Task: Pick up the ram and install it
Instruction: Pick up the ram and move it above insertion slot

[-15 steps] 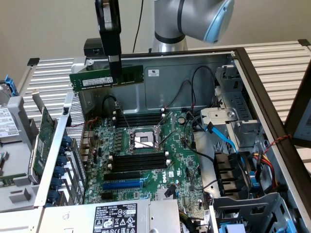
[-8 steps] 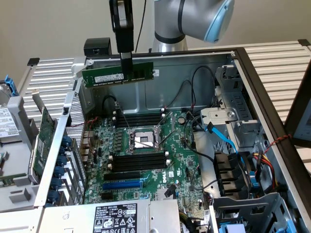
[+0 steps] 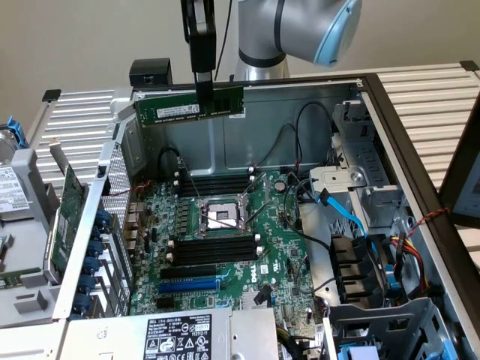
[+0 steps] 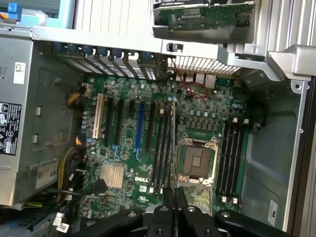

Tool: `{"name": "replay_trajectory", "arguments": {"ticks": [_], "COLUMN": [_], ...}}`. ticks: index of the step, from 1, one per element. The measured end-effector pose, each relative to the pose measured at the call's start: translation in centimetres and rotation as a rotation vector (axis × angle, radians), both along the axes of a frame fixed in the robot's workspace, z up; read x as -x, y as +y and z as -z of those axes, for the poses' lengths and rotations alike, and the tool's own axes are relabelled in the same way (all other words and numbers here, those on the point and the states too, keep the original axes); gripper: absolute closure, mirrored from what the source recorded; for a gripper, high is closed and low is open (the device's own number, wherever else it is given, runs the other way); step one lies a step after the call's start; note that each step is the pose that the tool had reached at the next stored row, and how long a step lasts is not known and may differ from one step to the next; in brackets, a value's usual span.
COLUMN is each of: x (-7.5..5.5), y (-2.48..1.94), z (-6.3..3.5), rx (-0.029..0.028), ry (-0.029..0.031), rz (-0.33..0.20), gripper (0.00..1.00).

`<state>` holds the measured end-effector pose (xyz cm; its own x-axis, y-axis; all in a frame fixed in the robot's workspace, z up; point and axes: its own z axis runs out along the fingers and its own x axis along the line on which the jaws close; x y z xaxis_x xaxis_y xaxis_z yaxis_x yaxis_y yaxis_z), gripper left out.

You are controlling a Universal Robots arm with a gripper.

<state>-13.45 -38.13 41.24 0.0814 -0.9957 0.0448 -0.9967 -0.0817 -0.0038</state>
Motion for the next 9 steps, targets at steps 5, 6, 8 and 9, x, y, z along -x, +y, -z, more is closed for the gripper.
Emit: {"name": "replay_trajectory", "arguments": {"ticks": [5, 6, 8, 9], "x": [-0.78, -0.8, -0.85, -0.85], "y": [0.23, 0.23, 0.24, 0.24], "z": [0.13, 0.15, 0.16, 0.17], "rx": [-0.0008, -0.001, -0.0011, -0.0012], "ry": [-0.0015, -0.0015, -0.0013, -0.001], "rz": [0.009, 0.016, 0.027, 0.027], "gripper": [0.87, 0.87, 0.87, 0.87]}}
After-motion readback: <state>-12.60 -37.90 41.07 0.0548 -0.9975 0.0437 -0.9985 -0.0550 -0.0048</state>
